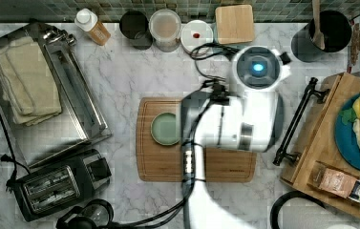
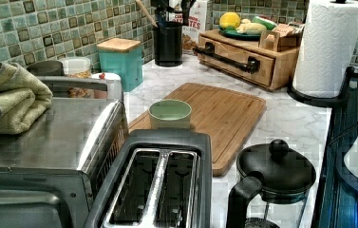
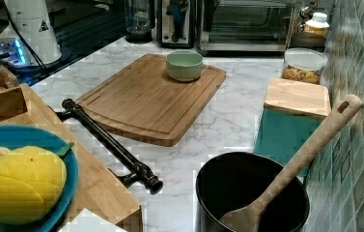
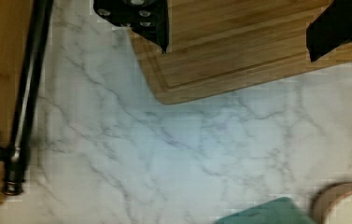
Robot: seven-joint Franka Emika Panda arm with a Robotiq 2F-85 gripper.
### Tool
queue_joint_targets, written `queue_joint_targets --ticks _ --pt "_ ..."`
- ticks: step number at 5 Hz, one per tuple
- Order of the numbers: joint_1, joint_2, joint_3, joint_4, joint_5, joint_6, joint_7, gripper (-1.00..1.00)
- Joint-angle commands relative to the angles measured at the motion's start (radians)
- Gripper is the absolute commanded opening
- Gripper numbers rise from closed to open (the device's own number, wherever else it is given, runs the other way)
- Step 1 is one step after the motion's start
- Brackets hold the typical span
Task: Open the drawer.
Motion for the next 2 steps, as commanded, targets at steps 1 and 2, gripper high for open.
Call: queue_joint_targets --ticks 1,2 --pt "-0.113 0.037 -0.078 0.013 -0.017 0.090 -0.065 1.00" --pt "-0.141 0.040 -0.059 -0.023 -0.033 0.166 -0.066 1.00"
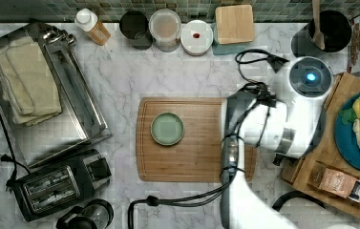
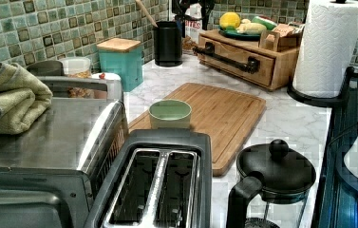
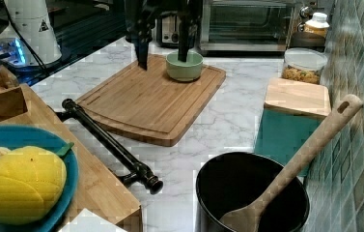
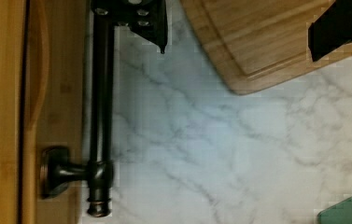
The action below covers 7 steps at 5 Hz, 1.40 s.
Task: Open the drawer.
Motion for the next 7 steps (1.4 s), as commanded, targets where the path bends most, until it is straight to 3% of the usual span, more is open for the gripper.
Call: queue_joint_targets --ticks 1,3,4,6,7 --pt "-0.040 0.015 -0.021 0.003 -0.052 0.108 -0.130 1.00" --pt "-0.027 0.044 -0.025 -0.038 -0.117 0.143 -0.110 1.00" --pt "0.003 0.121 -0.049 0.059 -0.203 0.035 -0.027 1.00" --pt "-0.040 0.123 -0.054 0.017 -0.211 0.092 -0.003 1.00" --pt "-0.016 0.133 -0.090 0.009 -0.274 0.083 0.091 1.00"
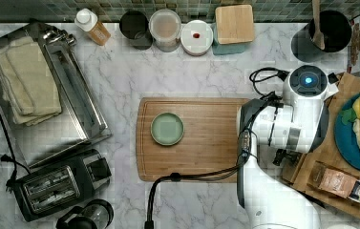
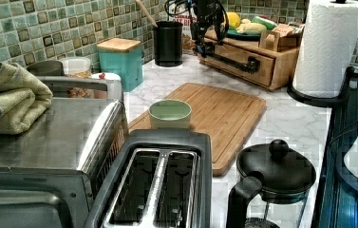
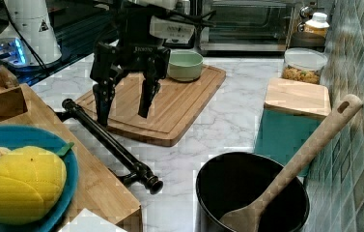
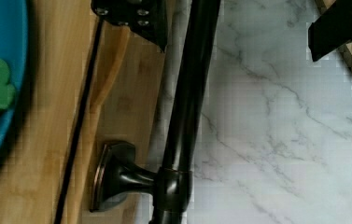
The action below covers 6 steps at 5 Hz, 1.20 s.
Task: Open the drawer.
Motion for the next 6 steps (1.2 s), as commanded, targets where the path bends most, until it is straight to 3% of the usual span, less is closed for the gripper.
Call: queue_joint_targets --ticks 1,4,5,6 --pt "0.003 -0.012 -0.061 0.006 -0.082 0.018 0.189 1.00" --pt "-0.070 0.056 -0.004 0.007 0.084 0.065 0.116 1.00" --pt "-0.060 0.093 -0.008 0.014 0.130 0.090 0.114 1.00" --pt "-0.067 0.130 -0.011 0.011 0.105 0.159 0.086 1.00"
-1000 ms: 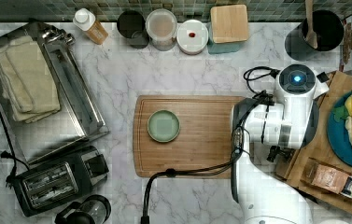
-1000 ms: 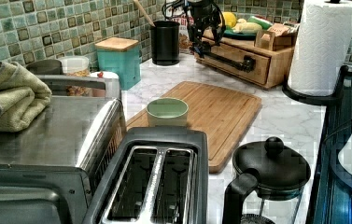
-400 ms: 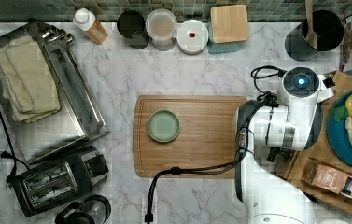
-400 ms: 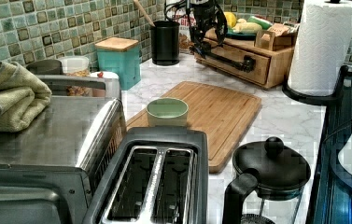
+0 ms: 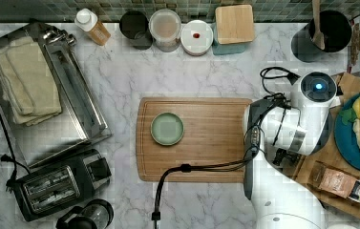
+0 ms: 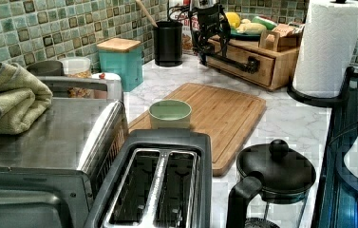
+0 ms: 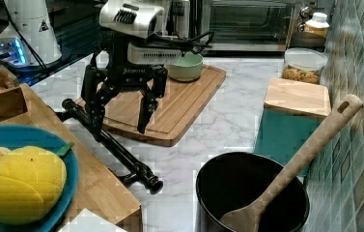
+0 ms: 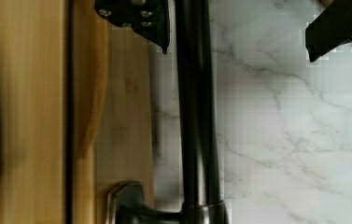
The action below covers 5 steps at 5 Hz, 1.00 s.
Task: Open the drawer.
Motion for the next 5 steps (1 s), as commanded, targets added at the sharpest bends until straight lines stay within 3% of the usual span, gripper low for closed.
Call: queue_joint_targets --ticks 1,3,4,5 --pt "-0.036 0.101 0.000 0.040 -0.005 0.119 -0.089 1.00" --pt "-0.033 0.041 0.069 0.035 0.063 0.012 -0.138 1.00" --pt "0.033 -0.027 0.101 0.005 0.098 -0.050 -0.077 1.00" --pt "0.086 -0.053 0.145 -0.040 0.118 0.046 0.022 1.00"
